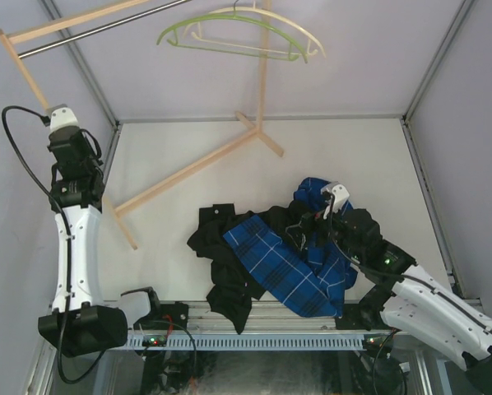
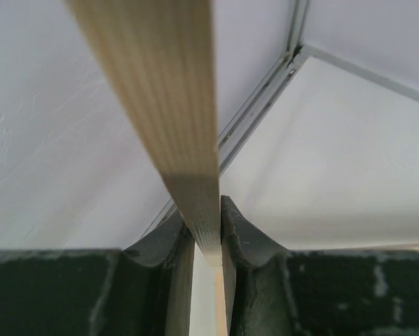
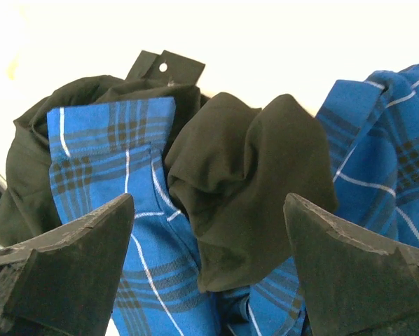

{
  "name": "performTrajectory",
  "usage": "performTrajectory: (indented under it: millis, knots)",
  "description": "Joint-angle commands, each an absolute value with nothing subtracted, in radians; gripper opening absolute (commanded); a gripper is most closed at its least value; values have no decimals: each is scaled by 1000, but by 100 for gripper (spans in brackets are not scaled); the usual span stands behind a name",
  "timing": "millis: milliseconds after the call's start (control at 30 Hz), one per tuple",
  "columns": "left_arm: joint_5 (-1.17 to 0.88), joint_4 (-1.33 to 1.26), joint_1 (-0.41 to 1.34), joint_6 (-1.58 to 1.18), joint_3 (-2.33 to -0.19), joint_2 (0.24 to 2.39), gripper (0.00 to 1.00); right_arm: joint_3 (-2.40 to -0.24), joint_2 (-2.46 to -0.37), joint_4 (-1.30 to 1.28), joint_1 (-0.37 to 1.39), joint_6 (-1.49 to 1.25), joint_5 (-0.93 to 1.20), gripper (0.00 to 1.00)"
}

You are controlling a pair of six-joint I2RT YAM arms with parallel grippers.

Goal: Place the shirt on the hanger
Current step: Move the clothesline to the center of the board.

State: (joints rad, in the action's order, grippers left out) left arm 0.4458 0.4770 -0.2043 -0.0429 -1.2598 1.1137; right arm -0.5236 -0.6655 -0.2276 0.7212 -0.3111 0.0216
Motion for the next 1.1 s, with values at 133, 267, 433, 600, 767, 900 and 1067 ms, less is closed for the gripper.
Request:
performTrajectory:
  millis: [133,267,433,600,767,900,1067]
  knots:
    - [365,486,-202,-136,-1310,1091,0,-575,-810,42,563,-351,63,87]
    - [488,512,-204,-183,-1269,1054,1,-635,-975,174,489,-353,140,87]
    - [524,567,-213,-256,-1253,1050,13,-696,-1154,367,446,-333,160,88]
    - [498,604,-220,-290,-1235,1061,30,-850,-1421,528,398,-359,231,89]
    - [459,624,-219,-313,-1193,1042,49,-1043,-1700,706,362,-439,291,93]
    - [428,627,-220,-327,-1132,984,60,-1270,-1907,776,353,-452,330,94]
    - [435,607,-219,-326,-1059,913,66,-1468,-2128,935,328,-552,363,95]
